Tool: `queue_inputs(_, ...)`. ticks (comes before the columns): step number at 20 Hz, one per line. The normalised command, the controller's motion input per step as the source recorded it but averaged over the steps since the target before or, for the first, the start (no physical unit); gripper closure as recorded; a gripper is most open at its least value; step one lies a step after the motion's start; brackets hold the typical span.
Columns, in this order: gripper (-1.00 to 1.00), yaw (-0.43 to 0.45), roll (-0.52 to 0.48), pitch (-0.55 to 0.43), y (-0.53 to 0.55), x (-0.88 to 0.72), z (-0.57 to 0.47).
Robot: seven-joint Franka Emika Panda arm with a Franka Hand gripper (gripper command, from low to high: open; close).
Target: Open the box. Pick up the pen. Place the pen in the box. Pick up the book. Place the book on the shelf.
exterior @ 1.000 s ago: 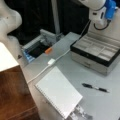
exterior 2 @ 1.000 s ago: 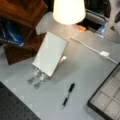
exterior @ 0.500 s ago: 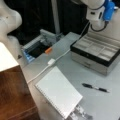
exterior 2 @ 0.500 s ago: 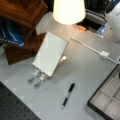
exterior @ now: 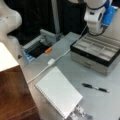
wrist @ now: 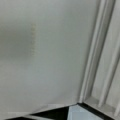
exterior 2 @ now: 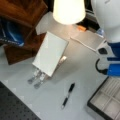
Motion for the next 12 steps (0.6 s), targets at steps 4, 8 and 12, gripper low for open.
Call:
queue_inputs(4,-1.00,0.158,-0.647,0.257,-0.17,0.38,0.17)
queue_inputs(8,-1.00,0.224,-0.585,0.265,-0.13,0.30,0.08)
queue_inputs(12,-1.00,0.346,-0.475,0.173,-0.19,0.23,-0.04)
